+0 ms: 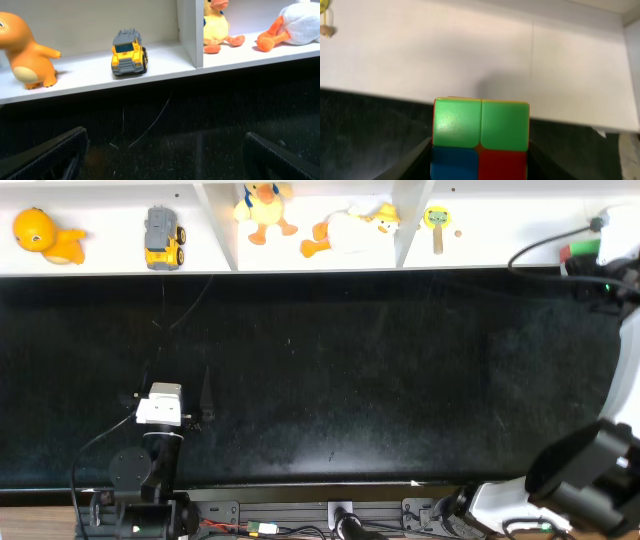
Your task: Store Toys
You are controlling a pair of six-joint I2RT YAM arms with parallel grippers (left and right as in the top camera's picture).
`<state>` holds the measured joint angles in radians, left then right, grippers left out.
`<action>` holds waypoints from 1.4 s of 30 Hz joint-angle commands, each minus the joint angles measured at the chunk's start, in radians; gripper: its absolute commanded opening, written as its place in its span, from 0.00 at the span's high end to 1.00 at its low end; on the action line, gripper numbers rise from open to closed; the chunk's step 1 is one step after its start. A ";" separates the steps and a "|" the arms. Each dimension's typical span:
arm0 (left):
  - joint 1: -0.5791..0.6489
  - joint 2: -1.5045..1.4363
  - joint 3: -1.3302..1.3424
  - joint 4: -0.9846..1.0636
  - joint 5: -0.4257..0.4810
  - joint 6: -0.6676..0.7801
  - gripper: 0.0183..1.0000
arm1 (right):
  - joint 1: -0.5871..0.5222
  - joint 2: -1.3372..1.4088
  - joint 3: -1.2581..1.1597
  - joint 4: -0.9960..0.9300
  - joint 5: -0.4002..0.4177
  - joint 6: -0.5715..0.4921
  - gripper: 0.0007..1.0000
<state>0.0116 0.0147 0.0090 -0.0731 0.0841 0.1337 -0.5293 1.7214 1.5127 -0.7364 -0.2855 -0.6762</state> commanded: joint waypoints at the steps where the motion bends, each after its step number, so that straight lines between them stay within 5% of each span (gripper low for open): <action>1: -0.006 -0.012 -0.001 -0.006 -0.008 -0.011 0.00 | 0.038 0.090 0.101 0.000 0.003 0.045 0.56; 28: -0.006 -0.012 -0.001 -0.005 -0.008 -0.011 0.00 | 0.116 0.287 0.272 0.016 -0.011 0.105 0.52; 31: -0.006 -0.012 -0.001 -0.005 -0.009 -0.011 0.00 | 0.116 0.287 0.272 0.015 -0.009 0.105 0.44; 34: -0.006 -0.012 -0.001 -0.005 -0.008 -0.011 0.00 | 0.116 0.287 0.272 0.015 -0.008 0.116 0.18; 35: -0.006 -0.012 -0.001 -0.005 -0.008 -0.011 0.00 | 0.116 0.287 0.272 0.015 -0.008 0.121 0.00; 42: -0.006 -0.012 -0.001 -0.005 -0.009 -0.011 0.00 | 0.116 0.272 0.263 0.010 -0.001 0.150 0.00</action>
<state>0.0116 0.0147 0.0090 -0.0731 0.0841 0.1333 -0.4229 2.0029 1.7393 -0.7284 -0.2840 -0.5453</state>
